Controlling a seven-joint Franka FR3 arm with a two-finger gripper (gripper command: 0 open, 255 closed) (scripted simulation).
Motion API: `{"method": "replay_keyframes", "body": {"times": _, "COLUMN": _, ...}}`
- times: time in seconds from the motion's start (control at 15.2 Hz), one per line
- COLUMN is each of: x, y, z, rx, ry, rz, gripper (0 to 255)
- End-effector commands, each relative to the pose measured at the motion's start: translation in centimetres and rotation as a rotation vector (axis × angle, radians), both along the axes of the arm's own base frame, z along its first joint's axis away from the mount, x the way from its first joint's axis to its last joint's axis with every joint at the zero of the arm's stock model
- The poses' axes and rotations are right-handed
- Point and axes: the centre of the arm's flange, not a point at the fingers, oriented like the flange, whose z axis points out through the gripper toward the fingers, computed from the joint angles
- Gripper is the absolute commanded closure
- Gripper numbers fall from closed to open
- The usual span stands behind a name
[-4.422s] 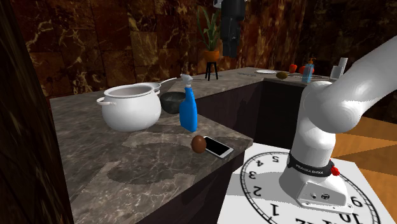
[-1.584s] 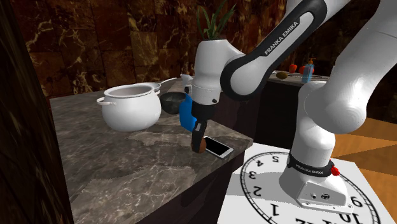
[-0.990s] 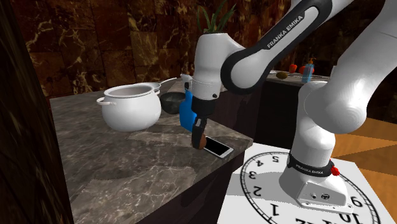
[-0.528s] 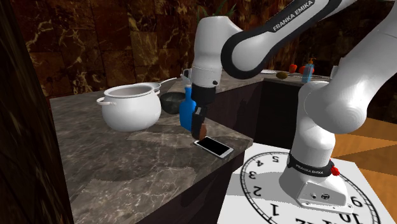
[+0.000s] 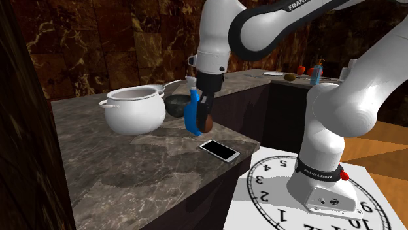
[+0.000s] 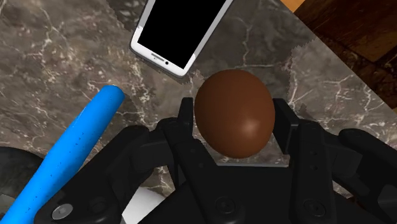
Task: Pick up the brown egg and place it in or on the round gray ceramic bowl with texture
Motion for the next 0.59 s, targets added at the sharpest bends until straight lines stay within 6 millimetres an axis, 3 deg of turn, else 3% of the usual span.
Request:
{"method": "replay_keyframes", "body": {"times": 0.0, "x": 0.0, "y": 0.0, "z": 1.0, "rx": 0.000, "ry": 0.000, "rz": 0.000, "gripper": 255}}
{"method": "replay_keyframes", "body": {"times": 0.53, "x": 0.0, "y": 0.0, "z": 5.2, "rx": 0.000, "ry": 0.000, "rz": 0.000, "gripper": 255}}
